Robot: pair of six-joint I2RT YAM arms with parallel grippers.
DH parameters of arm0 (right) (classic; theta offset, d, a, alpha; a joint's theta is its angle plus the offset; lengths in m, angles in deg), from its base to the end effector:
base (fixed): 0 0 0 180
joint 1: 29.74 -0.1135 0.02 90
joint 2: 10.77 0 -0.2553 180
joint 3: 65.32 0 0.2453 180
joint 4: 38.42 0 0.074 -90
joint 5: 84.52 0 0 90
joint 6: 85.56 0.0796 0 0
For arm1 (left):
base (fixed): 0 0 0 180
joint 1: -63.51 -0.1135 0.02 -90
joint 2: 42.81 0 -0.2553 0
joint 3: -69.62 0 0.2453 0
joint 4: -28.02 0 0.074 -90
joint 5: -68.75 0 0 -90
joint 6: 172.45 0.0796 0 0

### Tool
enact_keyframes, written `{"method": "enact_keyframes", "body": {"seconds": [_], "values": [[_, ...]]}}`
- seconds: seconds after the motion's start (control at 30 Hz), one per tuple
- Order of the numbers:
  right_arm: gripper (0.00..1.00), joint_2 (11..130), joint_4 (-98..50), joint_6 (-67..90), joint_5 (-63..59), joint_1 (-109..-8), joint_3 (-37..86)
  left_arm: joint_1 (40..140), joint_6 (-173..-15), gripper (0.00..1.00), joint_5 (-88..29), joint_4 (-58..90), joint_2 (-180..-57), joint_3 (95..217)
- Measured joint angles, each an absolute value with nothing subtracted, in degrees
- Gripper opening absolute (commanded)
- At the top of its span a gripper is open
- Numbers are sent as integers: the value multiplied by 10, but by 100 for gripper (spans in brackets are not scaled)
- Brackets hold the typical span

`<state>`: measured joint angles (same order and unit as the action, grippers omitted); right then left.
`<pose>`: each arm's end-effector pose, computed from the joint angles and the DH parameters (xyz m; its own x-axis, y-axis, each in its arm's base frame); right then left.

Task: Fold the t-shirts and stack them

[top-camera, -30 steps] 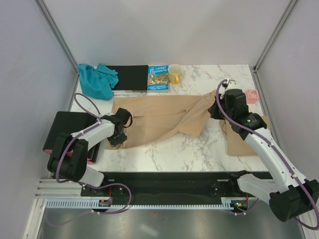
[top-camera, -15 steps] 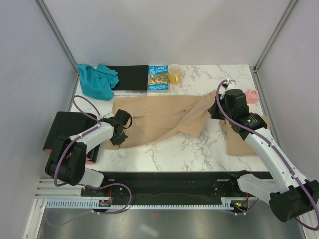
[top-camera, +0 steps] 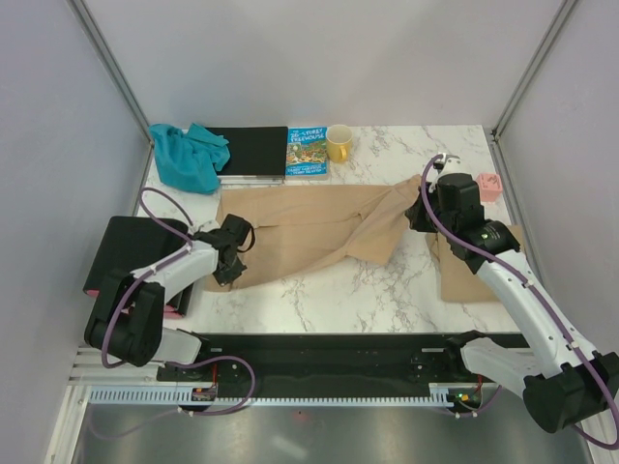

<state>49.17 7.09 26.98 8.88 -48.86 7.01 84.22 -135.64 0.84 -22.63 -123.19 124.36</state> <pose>0.2474 0.0808 0.3032 -0.5842 0.2025 -0.7860 -0.0608 0.9548 0.2911 0.2290 -0.0546 0.1155 -0.7401 -0.5133 -0.4345 -0.5812 0.8133 0.0291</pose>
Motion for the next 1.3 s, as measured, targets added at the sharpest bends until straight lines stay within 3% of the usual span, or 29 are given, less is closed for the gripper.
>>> {"method": "enact_keyframes", "body": {"seconds": [0.43, 0.87, 0.9, 0.93, 1.1, 1.3], "values": [[0, 480, 71, 272, 121, -489, 71, 842, -1331, 2, 11, -247, -1146, 1243], [0, 493, 43, 282, 133, -489, 71, 842, -1291, 2, 19, -245, -1239, 1346], [0, 497, 39, 282, 134, -489, 71, 842, -1286, 16, 23, -244, -1252, 1357], [0, 500, 35, 283, 134, -489, 71, 842, -1281, 23, 27, -242, -1267, 1369], [0, 518, 21, 284, 137, -489, 71, 842, -1257, 45, 24, -232, -1333, 1416], [0, 529, 17, 284, 153, -489, 71, 842, -1254, 46, 24, -232, -1332, 1410]]}}
